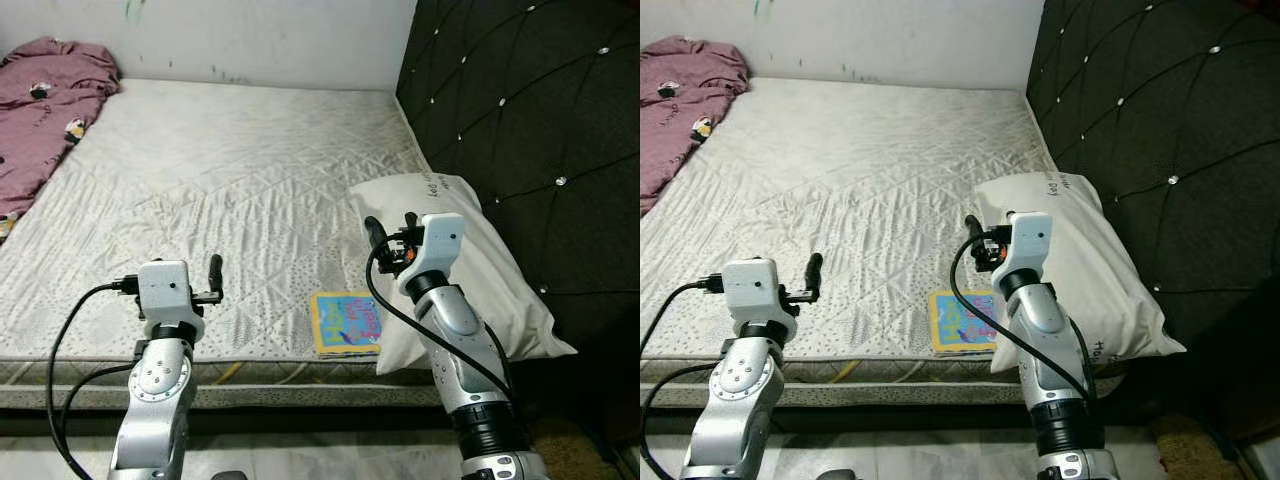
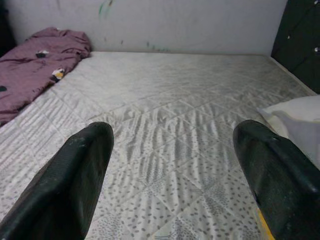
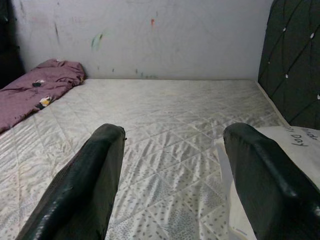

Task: Clean up the room

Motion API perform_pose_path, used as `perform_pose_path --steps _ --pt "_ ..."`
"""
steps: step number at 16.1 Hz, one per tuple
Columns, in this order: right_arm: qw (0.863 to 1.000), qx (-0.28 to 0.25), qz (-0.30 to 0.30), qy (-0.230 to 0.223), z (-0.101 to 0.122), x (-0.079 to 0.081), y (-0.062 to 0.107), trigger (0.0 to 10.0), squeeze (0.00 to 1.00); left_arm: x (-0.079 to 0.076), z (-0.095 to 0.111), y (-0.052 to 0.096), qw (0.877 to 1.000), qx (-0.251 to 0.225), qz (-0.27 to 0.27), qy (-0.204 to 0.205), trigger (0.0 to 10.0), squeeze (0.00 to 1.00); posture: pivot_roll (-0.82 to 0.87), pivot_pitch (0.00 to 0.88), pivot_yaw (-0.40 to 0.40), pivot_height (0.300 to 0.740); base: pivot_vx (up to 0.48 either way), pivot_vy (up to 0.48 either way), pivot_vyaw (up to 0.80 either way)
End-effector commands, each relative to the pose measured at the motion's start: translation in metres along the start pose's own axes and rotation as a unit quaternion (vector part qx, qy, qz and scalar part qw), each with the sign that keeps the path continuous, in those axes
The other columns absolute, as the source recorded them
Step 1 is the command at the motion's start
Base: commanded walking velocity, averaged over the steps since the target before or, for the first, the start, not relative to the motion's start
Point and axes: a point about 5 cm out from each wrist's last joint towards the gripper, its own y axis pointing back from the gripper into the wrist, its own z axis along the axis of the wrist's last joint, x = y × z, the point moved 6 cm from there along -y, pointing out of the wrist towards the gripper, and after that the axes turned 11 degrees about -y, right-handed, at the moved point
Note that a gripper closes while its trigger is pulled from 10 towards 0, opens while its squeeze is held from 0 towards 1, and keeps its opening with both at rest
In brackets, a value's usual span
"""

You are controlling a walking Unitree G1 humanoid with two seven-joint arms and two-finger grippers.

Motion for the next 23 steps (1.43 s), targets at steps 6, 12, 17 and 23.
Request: perform_pose_path --steps 6,12,17,23 --pt "1.000 -0.001 0.002 0.004 0.0014 0.0010 -0.0017 10.0 0.00 0.0005 -0.0011 -0.0017 1.000 0.004 -0.001 0.000 10.0 0.00 0.00 0.000 -0.039 0.740 0.000 0.272 0.00" --pt "1.000 0.001 0.001 0.008 0.0003 -0.0001 -0.0005 10.0 0.00 -0.0008 0.0011 -0.0015 1.000 -0.003 -0.004 -0.002 10.0 0.00 0.00 0.000 -0.039 0.740 0.000 0.000 0.00" --pt "1.000 0.002 0.001 0.010 0.0003 -0.0005 -0.0001 10.0 0.00 -0.0020 0.0056 -0.0003 1.000 -0.015 -0.015 0.010 10.0 0.00 -0.01 0.000 -0.042 0.740 0.000 0.000 0.00" --pt "1.000 0.003 0.000 0.009 0.0001 -0.0011 0.0003 10.0 0.00 -0.0025 0.0052 0.0008 1.000 -0.015 -0.019 0.012 10.0 0.00 -0.01 0.000 -0.043 0.740 0.266 0.000 -0.22"
